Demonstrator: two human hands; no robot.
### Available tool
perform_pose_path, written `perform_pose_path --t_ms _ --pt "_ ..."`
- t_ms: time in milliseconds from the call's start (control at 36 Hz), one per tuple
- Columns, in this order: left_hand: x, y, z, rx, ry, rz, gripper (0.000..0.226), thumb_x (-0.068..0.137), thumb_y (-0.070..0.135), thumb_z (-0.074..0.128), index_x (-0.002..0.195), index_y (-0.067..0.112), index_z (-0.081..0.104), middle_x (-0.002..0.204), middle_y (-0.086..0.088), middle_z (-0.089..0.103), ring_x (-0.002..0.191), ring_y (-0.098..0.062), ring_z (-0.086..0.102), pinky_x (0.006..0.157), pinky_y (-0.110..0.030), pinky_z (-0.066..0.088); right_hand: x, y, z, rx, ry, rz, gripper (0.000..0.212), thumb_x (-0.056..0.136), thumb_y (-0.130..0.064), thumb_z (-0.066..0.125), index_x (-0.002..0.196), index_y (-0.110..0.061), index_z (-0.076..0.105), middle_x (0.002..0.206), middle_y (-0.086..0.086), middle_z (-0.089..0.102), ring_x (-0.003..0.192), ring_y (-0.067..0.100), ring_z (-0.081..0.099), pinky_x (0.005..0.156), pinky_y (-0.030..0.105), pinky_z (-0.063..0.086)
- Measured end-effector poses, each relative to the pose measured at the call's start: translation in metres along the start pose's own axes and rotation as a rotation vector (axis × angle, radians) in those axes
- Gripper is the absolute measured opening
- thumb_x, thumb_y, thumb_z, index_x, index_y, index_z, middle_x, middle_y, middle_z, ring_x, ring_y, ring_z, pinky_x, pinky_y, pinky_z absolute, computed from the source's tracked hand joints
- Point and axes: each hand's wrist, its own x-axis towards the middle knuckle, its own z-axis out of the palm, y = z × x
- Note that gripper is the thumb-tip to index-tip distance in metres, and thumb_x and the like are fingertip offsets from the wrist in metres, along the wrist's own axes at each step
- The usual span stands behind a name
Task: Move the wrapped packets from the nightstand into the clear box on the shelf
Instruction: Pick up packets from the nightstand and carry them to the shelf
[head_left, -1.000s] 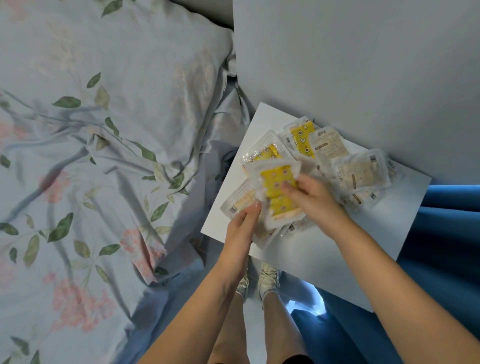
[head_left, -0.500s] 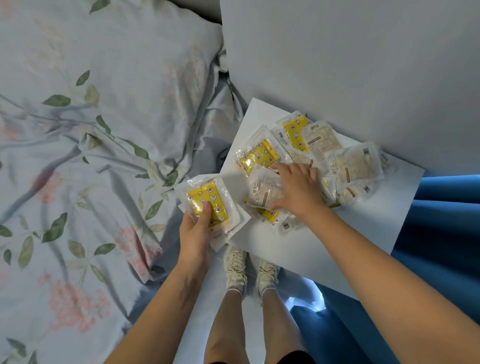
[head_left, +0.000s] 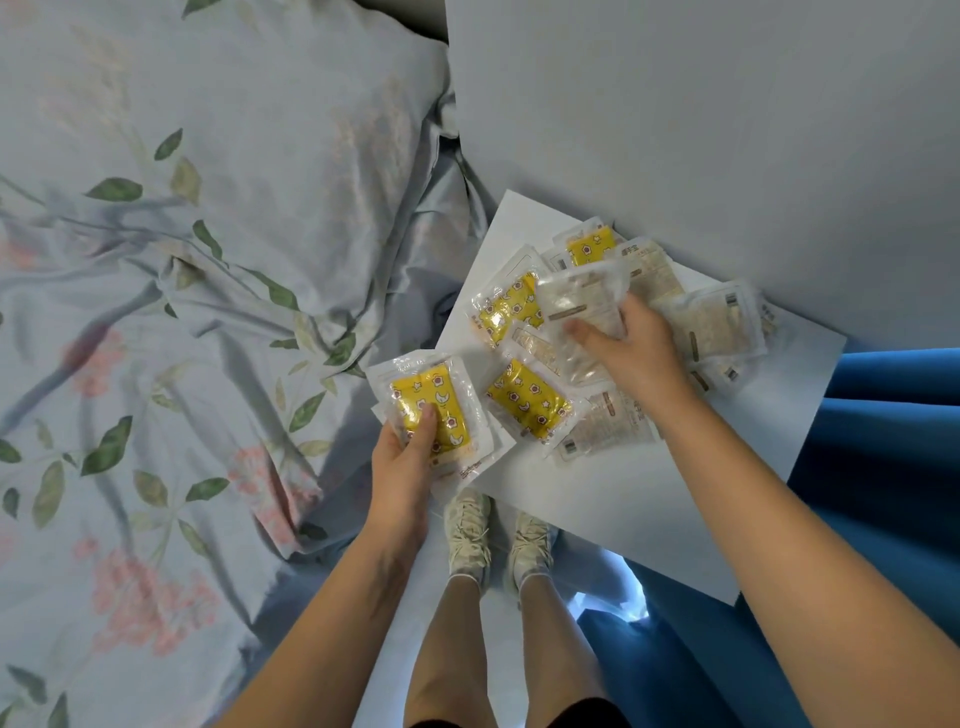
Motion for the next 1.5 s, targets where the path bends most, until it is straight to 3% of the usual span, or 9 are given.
perform_pose_path --t_ms 56,139,278,389,583,778,1028,1278,1500 --pt "0.001 -0.002 0.001 -0.007 -0.002 -0.003 0.016 0.094 0.023 0.054 0.106 0.018 0.063 0.101 -0.003 0.072 0.086 -0.015 0.070 0.083 -0.037 0.056 -0.008 0.002 0.011 -0.117 -0.131 0.032 0.049 0.074 -0.047 0.074 0.094 -0.005 0.057 0.094 0.011 0.062 0.084 0.028 0.061 0.072 0.039 0.051" --pt "0.000 -0.003 0.003 -0.006 0.002 -0.007 0.013 0.095 0.022 0.054 0.103 0.018 0.064 0.098 -0.001 0.072 0.084 -0.014 0.070 0.084 -0.038 0.055 -0.021 0.014 0.037 -0.437 -0.273 -0.077 0.046 0.075 -0.039 0.076 0.107 -0.008 0.063 0.134 0.006 0.044 0.119 0.025 0.046 0.099 0.041 0.045" --pt "-0.003 -0.005 0.004 -0.003 0.007 0.000 0.016 0.094 0.024 0.054 0.105 0.018 0.064 0.097 -0.001 0.073 0.087 -0.015 0.070 0.080 -0.034 0.057 -0.042 0.053 0.070 -0.816 -0.193 -0.354 0.023 0.073 -0.031 0.078 0.086 -0.014 0.068 0.158 0.004 0.015 0.138 0.030 0.009 0.108 0.050 0.030" --pt "-0.002 -0.006 0.004 0.001 0.016 0.001 0.016 0.095 0.024 0.054 0.105 0.017 0.064 0.093 0.001 0.074 0.088 -0.016 0.069 0.081 -0.035 0.056 -0.041 0.060 0.079 -0.775 -0.076 -0.375 0.026 0.060 -0.025 0.087 0.069 -0.011 0.067 0.146 0.008 0.041 0.124 0.030 0.025 0.092 0.050 0.044" --pt "-0.004 -0.011 0.006 -0.019 0.048 -0.044 0.022 0.093 0.026 0.057 0.110 0.015 0.063 0.105 -0.006 0.072 0.102 -0.026 0.066 0.093 -0.047 0.052 -0.029 0.049 0.078 -0.836 -0.111 -0.362 0.012 0.087 -0.022 0.064 0.089 -0.010 0.062 0.136 0.008 0.034 0.119 0.031 0.036 0.085 0.031 0.032" --pt "-0.012 -0.010 0.006 -0.022 0.021 -0.062 0.030 0.091 0.026 0.058 0.117 0.011 0.062 0.110 -0.010 0.070 0.109 -0.032 0.064 0.098 -0.052 0.048 -0.013 0.018 0.054 -0.847 -0.263 -0.228 0.030 0.084 -0.037 0.067 0.096 -0.009 0.069 0.117 0.009 0.051 0.123 0.032 0.038 0.090 0.035 0.038" --pt "-0.043 0.007 -0.001 0.012 -0.049 0.027 0.038 0.079 0.034 0.064 0.110 0.013 0.065 0.106 -0.010 0.072 0.102 -0.029 0.067 0.093 -0.047 0.052 -0.052 0.003 0.006 -0.052 -0.192 -0.100 0.032 0.071 -0.020 0.082 0.097 -0.021 0.064 0.087 -0.017 0.064 0.085 -0.004 0.060 0.072 0.013 0.048" --pt "-0.124 0.050 -0.014 -0.025 -0.006 0.172 0.038 0.078 0.031 0.069 0.110 0.012 0.066 0.108 -0.012 0.072 0.104 -0.033 0.067 0.097 -0.053 0.048 -0.145 -0.039 -0.014 0.603 -0.150 -0.054 0.064 0.080 0.000 0.068 0.120 -0.045 0.047 0.118 -0.011 0.063 0.101 0.001 0.065 0.073 0.020 0.056" --pt "-0.232 0.073 -0.061 -0.207 -0.018 0.188 0.028 0.088 0.014 0.058 0.115 0.013 0.063 0.109 -0.011 0.072 0.098 -0.025 0.069 0.086 -0.039 0.056 -0.237 -0.107 -0.022 0.591 -0.316 -0.089 0.066 0.038 -0.051 0.091 0.098 -0.047 0.064 0.103 -0.005 0.073 0.100 0.014 0.068 0.077 0.029 0.059"
